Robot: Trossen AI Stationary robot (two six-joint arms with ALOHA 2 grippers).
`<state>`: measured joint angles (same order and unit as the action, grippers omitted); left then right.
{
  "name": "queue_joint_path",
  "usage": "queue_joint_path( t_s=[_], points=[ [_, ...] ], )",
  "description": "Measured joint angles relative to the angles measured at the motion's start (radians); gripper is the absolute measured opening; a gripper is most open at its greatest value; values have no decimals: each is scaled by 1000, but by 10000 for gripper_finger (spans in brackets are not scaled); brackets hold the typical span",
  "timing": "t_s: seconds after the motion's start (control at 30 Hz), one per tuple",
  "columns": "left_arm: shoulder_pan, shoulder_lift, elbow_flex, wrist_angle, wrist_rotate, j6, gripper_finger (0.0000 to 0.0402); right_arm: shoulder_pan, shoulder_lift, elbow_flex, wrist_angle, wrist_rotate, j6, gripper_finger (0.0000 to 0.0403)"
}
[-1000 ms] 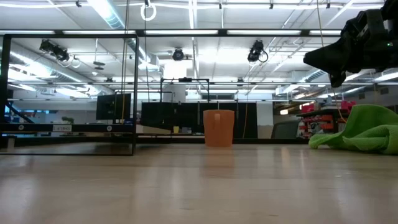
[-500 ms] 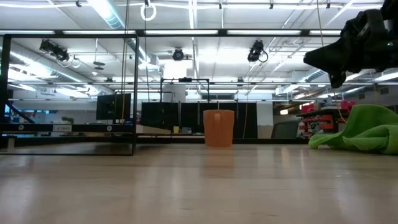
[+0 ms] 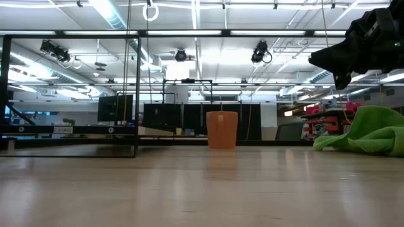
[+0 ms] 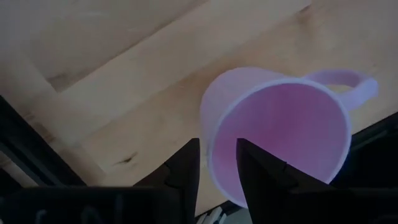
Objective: Stack small to large cups/mugs on shelf
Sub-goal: Put the pink mug on the shelf
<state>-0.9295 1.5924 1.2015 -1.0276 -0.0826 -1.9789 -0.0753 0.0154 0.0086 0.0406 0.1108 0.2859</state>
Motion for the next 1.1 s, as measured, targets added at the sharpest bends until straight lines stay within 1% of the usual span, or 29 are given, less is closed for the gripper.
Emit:
queue_joint_path(
  t_s=[0.23, 0.5, 0.87, 1.1],
  points=[
    [1, 39, 0, 1, 5, 1, 112, -1, 0, 0, 0, 0, -8, 77],
    [1, 45, 0, 4, 8, 1, 113, -1, 0, 0, 0, 0, -16, 77],
    [3, 45, 0, 3, 8, 0, 98, -1, 0, 0, 0, 0, -16, 77],
    [26, 45, 0, 2, 8, 9, 76, -1, 0, 0, 0, 0, -11, 77]
  ],
)
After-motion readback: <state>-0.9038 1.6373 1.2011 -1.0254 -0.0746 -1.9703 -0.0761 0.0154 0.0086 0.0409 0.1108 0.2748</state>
